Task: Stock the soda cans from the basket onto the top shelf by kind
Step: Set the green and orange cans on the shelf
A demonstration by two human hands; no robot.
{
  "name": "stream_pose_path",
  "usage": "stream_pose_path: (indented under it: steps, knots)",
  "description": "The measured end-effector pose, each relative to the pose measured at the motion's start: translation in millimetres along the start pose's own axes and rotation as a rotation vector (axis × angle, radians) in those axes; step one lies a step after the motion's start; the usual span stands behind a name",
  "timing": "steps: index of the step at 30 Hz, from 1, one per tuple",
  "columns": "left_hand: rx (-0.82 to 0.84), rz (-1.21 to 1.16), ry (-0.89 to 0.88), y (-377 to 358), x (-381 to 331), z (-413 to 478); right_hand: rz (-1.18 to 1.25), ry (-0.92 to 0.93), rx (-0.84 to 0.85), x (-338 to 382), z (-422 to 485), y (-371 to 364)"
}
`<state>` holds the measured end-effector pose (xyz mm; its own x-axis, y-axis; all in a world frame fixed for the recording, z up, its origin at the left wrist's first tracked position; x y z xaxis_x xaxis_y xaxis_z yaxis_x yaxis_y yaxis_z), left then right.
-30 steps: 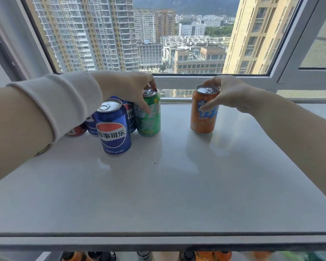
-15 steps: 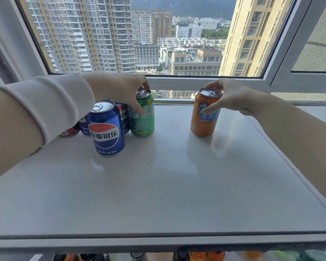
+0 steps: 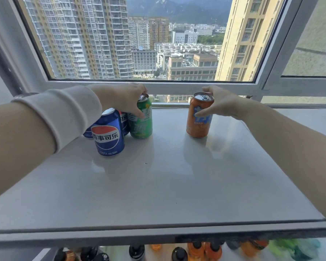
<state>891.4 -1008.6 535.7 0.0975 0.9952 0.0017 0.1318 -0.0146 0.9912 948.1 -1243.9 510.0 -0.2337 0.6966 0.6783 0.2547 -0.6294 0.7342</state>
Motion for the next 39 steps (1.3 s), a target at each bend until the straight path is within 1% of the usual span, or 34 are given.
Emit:
stream_pose_path:
  steps: [3, 6, 9, 12, 17, 21, 23, 26, 30, 35, 39]
  knots:
    - [-0.078, 0.108, -0.004, 5, -8, -15, -0.005, -0.006, -0.059, 9, -13, 4]
    - [-0.191, 0.125, -0.03, 10, -19, -36, -0.148, 0.048, -0.167, 21, -35, 7]
    - [-0.261, 0.012, -0.078, 9, -32, -66, -0.309, 0.093, -0.251, 33, -68, -2]
    - [-0.347, -0.125, -0.133, -1, -46, -96, -0.359, 0.112, -0.288, 40, -104, -18]
    - [-0.411, -0.212, -0.16, -29, -63, -151, -0.419, 0.181, -0.329, 55, -168, -54]
    - [-0.417, -0.158, -0.15, -55, -72, -200, -0.428, 0.192, -0.28, 61, -219, -80]
    - [-0.409, -0.137, -0.126, -67, -79, -227, -0.437, 0.217, -0.288, 61, -246, -91]
    - [-0.39, -0.175, -0.088, -92, -90, -268, -0.398, 0.249, -0.287, 54, -290, -112]
    - [-0.328, -0.247, -0.069, -141, -111, -312, -0.351, 0.258, -0.206, 24, -356, -156]
    - [-0.212, -0.275, -0.051, -199, -135, -362, -0.342, 0.169, -0.137, -5, -430, -198]
    - [-0.123, -0.27, -0.091, -244, -149, -396, -0.306, 0.033, -0.086, -34, -473, -234]
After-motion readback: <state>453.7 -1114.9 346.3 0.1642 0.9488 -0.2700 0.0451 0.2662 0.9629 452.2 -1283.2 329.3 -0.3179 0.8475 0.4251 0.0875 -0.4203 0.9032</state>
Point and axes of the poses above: each hand's wrist, its own z-axis towards the middle knuckle, its own y-axis out of the back of the hand, x = y × z, the point moved 2 cm from there along z, towards the middle knuckle, and after that the axes turned 5 degrees about x, right-handed, at the moved point
